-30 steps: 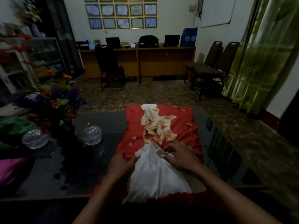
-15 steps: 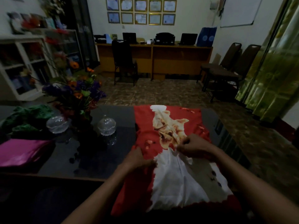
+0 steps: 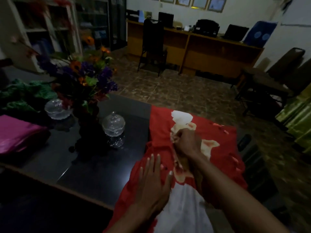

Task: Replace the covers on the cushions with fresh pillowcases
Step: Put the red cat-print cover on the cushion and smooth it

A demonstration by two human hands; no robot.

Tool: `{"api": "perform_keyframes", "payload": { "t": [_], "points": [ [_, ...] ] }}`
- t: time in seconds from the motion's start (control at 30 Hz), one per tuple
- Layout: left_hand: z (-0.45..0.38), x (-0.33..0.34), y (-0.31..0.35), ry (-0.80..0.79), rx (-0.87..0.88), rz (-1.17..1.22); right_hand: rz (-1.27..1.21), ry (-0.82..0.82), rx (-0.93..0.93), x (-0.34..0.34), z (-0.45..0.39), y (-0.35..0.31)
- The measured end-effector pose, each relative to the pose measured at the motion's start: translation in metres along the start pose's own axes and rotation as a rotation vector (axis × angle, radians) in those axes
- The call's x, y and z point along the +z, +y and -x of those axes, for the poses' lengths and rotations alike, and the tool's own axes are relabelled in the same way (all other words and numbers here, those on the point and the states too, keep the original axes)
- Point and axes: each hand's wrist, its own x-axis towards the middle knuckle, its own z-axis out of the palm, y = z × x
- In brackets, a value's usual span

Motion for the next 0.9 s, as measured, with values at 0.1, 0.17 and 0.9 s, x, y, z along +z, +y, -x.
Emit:
{"api": "perform_keyframes", "payload": {
  "t": [0.1,0.17,0.9],
  "points": [
    [-0.002,0.011,-0.006,0.038,-0.032,0.024,-0.032,0.108,-0.008,-0.002,-0.030,-0.004],
    [-0.003,0.011,-0.007,0.025,-0.057,0.046,0.000,0.097,-0.048,0.005,-0.033,-0.007],
    [-0.053,-0.032,-0.049,0.134,-0.234,0.210,0.277,-0.049,-0.424,0.038,-0.090,-0.083]
  ]
}}
